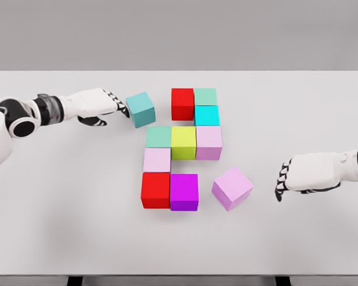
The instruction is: Assemble the squares on the desktop into the number 2
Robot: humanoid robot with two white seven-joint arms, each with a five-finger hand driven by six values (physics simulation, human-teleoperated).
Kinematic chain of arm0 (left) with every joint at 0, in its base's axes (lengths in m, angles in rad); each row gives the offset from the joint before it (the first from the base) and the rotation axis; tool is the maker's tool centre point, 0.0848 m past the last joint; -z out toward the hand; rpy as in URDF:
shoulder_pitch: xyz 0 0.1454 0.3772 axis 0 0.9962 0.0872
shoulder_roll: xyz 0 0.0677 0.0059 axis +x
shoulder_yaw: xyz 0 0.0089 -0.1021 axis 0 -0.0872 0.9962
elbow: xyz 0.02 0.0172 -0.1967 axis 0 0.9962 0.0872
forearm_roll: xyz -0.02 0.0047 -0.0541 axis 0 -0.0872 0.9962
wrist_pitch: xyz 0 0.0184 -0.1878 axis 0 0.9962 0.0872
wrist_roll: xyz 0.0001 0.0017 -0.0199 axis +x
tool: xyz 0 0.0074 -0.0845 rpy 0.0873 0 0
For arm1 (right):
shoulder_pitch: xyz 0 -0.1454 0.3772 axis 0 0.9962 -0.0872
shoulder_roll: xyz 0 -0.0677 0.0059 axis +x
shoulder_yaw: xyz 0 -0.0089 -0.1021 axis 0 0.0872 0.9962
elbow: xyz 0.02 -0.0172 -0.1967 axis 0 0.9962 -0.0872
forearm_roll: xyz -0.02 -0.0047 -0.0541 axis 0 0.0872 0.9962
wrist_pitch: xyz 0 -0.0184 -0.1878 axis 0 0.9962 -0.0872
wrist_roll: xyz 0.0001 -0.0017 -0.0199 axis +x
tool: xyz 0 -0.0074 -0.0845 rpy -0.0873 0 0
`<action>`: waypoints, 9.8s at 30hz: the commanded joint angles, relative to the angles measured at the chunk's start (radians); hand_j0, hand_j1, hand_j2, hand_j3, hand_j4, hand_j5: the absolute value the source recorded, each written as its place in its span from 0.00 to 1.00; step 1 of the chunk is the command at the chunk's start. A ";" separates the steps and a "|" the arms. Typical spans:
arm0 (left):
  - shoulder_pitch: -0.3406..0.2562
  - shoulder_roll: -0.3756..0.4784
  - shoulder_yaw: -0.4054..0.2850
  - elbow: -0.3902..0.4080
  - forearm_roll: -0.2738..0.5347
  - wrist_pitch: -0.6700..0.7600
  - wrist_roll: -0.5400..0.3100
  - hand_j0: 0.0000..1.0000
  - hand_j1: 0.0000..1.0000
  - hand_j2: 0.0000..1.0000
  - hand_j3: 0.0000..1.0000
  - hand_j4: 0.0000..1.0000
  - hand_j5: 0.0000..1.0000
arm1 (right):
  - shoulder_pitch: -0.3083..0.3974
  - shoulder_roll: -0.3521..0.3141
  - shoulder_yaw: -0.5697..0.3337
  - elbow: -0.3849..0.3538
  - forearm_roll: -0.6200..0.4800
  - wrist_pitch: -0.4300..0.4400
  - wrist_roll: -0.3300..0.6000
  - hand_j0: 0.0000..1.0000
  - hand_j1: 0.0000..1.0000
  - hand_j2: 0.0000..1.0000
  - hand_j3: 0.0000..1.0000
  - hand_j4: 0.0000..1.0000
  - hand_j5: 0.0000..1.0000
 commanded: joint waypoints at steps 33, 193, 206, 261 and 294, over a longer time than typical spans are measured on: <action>-0.034 -0.061 0.006 0.098 0.004 0.001 -0.030 0.72 0.72 0.72 0.72 0.72 0.72 | -0.160 0.211 0.119 0.224 0.011 0.002 0.000 0.64 0.64 0.64 0.64 0.64 0.64; -0.124 -0.150 0.041 0.308 -0.002 0.001 -0.030 0.83 0.83 0.83 0.83 0.83 0.83 | -0.140 0.206 0.145 -0.006 0.224 0.002 0.000 0.46 0.46 0.46 0.46 0.46 0.46; -0.109 -0.144 0.037 0.276 -0.003 0.001 -0.032 0.84 0.84 0.84 0.84 0.84 0.84 | -0.141 0.232 0.143 -0.006 0.224 0.002 0.000 0.46 0.46 0.46 0.46 0.46 0.46; -0.094 -0.178 0.037 0.253 -0.003 0.001 -0.038 0.84 0.84 0.84 0.84 0.84 0.84 | -0.141 0.271 0.111 -0.004 0.240 0.002 0.000 0.46 0.46 0.46 0.46 0.46 0.46; -0.092 -0.166 0.041 0.236 0.000 0.001 -0.038 0.86 0.86 0.86 0.86 0.86 0.86 | -0.135 0.016 -0.211 0.002 -0.073 0.002 0.000 1.00 1.00 1.00 1.00 1.00 1.00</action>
